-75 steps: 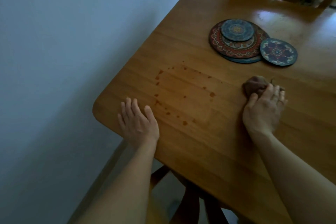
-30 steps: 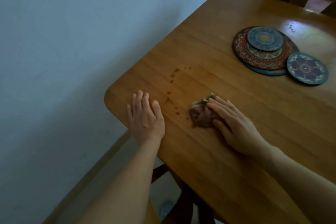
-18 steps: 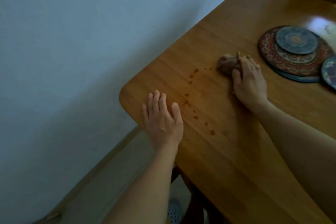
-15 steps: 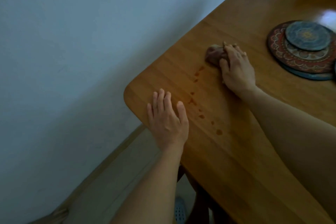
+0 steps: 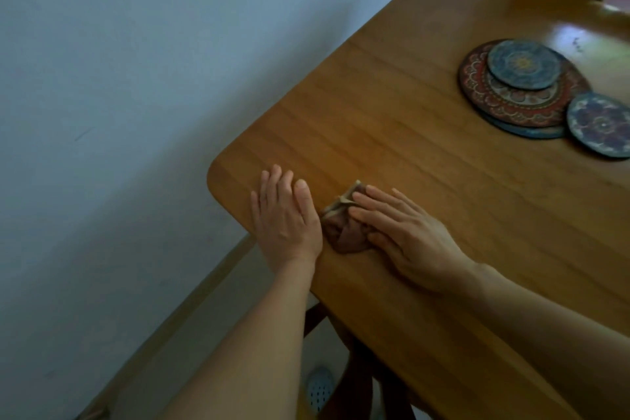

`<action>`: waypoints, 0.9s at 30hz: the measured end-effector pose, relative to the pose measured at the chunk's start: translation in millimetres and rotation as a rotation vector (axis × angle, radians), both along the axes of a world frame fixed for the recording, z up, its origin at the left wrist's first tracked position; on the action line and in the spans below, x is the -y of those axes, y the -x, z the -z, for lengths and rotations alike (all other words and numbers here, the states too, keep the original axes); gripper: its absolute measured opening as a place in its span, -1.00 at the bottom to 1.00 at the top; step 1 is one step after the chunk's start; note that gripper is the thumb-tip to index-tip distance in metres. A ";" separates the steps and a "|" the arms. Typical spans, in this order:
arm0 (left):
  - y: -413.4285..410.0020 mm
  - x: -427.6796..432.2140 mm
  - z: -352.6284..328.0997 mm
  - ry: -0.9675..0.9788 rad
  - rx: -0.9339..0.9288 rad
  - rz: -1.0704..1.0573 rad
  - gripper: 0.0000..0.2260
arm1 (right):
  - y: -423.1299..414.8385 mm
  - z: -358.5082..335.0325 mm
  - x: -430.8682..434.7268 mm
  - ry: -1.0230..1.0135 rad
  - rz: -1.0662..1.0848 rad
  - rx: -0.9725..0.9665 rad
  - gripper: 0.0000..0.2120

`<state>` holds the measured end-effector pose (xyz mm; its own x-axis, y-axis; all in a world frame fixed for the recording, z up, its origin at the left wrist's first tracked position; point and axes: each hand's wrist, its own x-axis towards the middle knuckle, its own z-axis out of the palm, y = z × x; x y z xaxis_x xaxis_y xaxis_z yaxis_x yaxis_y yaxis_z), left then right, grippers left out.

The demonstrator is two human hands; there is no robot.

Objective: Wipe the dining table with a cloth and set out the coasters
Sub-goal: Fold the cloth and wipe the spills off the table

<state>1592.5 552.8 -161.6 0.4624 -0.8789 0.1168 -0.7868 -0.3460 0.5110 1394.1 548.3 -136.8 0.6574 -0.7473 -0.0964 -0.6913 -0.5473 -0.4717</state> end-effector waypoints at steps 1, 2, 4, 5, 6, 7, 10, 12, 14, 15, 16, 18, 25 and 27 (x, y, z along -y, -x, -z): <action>-0.4 0.4 0.3 0.000 0.000 0.001 -0.32 | 5.8 -2.0 -6.0 -0.013 0.014 0.002 -0.52; -0.8 0.9 0.8 0.002 0.002 0.000 -0.33 | 9.0 -4.6 -10.1 -0.012 0.031 0.004 -0.52; -1.2 1.4 1.3 0.003 0.005 -0.001 -0.34 | 8.9 -14.4 -14.5 0.043 0.074 0.001 -0.54; -1.3 1.2 1.6 0.001 0.006 0.001 -0.36 | 6.7 -21.4 -15.4 0.109 0.111 0.028 -0.59; -1.4 0.8 1.9 -0.001 0.007 0.005 -0.37 | 3.9 -30.4 -16.7 0.155 0.173 0.095 -0.66; -1.5 0.2 2.1 -0.005 0.006 0.007 -0.39 | 2.1 -40.7 -17.8 0.141 0.263 0.219 -0.71; -2.3 0.6 3.3 -0.018 0.007 0.011 -0.39 | 1.3 -78.0 -17.6 -0.066 0.547 0.646 -0.75; -2.9 1.8 3.2 -0.022 0.020 0.015 -0.35 | 13.9 -91.4 -11.1 -0.079 0.740 0.782 -0.76; -3.1 1.9 3.2 -0.018 0.026 0.014 -0.33 | 35.9 -90.0 -2.3 -0.206 0.910 0.825 -0.79; -3.0 1.3 3.3 -0.010 0.024 0.015 -0.33 | 49.7 -83.2 0.5 -0.255 0.981 0.768 -0.79; -3.1 0.8 3.6 -0.003 0.022 0.017 -0.34 | 62.6 -74.5 1.0 -0.275 1.045 0.639 -0.73; -3.8 0.7 3.8 0.000 0.021 0.016 -0.34 | 76.7 -54.9 -5.2 -0.195 1.092 0.315 -0.57; -4.1 1.4 4.3 -0.015 0.043 0.006 -0.33 | 26.9 0.6 9.5 0.063 0.853 -0.149 -0.47; -3.5 1.5 5.0 -0.022 0.037 0.008 -0.34 | -1.5 1.2 35.4 0.079 0.854 -0.136 -0.45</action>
